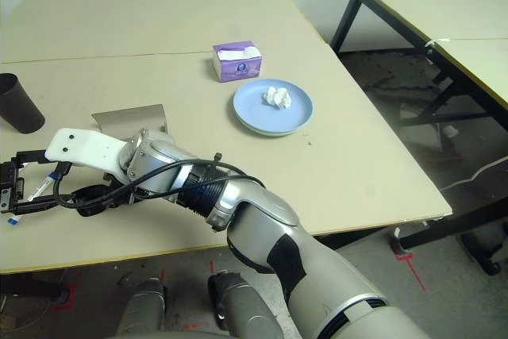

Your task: Organize and tidy the items on the table.

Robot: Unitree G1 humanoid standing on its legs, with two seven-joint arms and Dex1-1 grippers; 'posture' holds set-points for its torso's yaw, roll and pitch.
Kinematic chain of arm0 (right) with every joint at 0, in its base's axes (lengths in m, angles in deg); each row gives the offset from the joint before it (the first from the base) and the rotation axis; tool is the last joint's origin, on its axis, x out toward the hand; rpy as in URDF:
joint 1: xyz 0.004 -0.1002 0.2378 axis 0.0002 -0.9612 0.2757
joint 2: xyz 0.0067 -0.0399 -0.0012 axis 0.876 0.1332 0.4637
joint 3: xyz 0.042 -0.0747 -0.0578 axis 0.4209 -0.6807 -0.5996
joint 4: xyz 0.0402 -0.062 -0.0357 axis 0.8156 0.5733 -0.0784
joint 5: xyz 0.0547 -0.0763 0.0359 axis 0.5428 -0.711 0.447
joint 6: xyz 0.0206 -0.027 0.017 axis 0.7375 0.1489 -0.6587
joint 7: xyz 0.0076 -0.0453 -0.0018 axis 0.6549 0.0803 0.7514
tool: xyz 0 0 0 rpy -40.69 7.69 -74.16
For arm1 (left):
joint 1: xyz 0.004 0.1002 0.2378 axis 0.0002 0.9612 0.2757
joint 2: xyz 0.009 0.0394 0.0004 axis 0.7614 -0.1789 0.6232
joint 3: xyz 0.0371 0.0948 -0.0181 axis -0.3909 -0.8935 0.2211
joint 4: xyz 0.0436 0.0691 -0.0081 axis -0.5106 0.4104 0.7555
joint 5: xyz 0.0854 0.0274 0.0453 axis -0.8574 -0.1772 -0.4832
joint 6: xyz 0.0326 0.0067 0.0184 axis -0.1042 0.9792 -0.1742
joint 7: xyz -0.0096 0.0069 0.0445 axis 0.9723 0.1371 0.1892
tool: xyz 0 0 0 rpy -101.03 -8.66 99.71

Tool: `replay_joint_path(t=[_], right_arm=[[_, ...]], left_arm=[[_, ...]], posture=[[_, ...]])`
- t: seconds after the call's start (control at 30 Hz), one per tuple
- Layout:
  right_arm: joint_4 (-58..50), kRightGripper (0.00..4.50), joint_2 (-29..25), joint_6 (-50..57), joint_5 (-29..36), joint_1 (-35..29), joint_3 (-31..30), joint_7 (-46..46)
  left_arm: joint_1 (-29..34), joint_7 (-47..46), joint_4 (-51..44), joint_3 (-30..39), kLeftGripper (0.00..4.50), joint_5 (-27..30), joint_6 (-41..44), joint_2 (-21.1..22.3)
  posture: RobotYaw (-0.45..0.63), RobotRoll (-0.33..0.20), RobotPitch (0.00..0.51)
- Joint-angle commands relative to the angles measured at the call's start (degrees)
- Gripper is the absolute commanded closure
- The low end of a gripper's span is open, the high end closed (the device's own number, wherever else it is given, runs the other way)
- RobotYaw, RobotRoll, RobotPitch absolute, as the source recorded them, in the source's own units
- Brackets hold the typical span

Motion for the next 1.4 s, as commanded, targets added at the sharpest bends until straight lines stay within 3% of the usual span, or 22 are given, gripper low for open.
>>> replay_joint_path(t=[0.03,0.2,0.53,0.7,1.2,1.4], right_arm=[[0.1,0.04,4.2,-0.4,-0.3,-3.1,-1.6,0.3],[-0.1,0.04,4.2,-0.3,-0.1,-3.6,-1.9,0.4],[-0.6,3.42,3.7,-0.9,-0.4,-4.1,-2.7,0.8],[-1.8,4.24,2.9,-0.5,-0.8,-4.6,-3.6,1.9],[-2.0,4.28,1.5,-0.9,-2.7,-4.6,-4.3,4.5],[-0.3,4.28,-0.5,-5.0,-6.2,-4.1,-6.9,5.6]], left_arm=[[0.1,0.1,0.6,0.0,0.0,-0.5,-0.7,0.1],[0.2,-0.2,0.1,-0.1,0.0,-0.4,-0.6,-0.1],[0.6,-1.0,-1.5,-0.3,0.0,0.1,0.1,-1.0],[0.7,-1.1,-1.5,-0.1,0.0,0.1,0.2,-1.1],[1.6,-2.2,-3.0,0.2,0.0,0.7,0.6,-1.3],[2.3,-2.8,-4.2,0.1,0.0,0.9,1.3,-1.6]], posture=[[-0.01,0.0,0.163],[-0.01,0.0,0.163],[0.0,0.0,0.159],[0.0,0.0,0.159],[0.0,0.0,0.156],[-0.01,0.0,0.163]])
